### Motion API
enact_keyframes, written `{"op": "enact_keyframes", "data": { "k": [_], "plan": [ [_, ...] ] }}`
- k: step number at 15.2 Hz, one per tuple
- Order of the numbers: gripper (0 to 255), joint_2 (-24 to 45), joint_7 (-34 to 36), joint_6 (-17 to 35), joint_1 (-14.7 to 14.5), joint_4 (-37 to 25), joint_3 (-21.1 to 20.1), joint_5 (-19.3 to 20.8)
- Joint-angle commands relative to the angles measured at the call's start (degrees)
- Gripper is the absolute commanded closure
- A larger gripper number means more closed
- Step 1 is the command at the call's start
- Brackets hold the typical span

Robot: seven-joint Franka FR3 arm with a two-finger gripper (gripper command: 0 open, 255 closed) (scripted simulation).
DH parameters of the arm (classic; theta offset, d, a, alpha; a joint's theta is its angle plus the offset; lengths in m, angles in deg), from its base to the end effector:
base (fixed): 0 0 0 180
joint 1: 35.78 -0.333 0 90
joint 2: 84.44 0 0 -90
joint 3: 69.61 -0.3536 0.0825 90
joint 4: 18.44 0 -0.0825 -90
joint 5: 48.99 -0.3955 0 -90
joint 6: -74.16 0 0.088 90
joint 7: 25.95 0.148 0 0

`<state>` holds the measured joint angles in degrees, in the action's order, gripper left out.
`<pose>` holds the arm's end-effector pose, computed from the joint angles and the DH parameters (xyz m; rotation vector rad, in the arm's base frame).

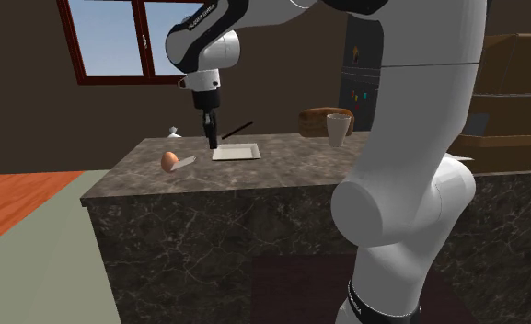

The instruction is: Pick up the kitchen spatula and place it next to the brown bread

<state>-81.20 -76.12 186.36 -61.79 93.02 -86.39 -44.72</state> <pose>0.4304 0.3851 0.4409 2.0956 2.2729 -0.0684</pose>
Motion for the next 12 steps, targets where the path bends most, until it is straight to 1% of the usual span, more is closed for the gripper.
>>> {"op": "enact_keyframes", "data": {
  "k": [1,12],
  "plan": [
    [255,-0.4,-0.2,-1.5,0.0,-1.2,0.0,-0.2],
    [255,-1.7,-0.9,-9.8,0.1,-8.2,0.0,-0.7]
  ]
}}
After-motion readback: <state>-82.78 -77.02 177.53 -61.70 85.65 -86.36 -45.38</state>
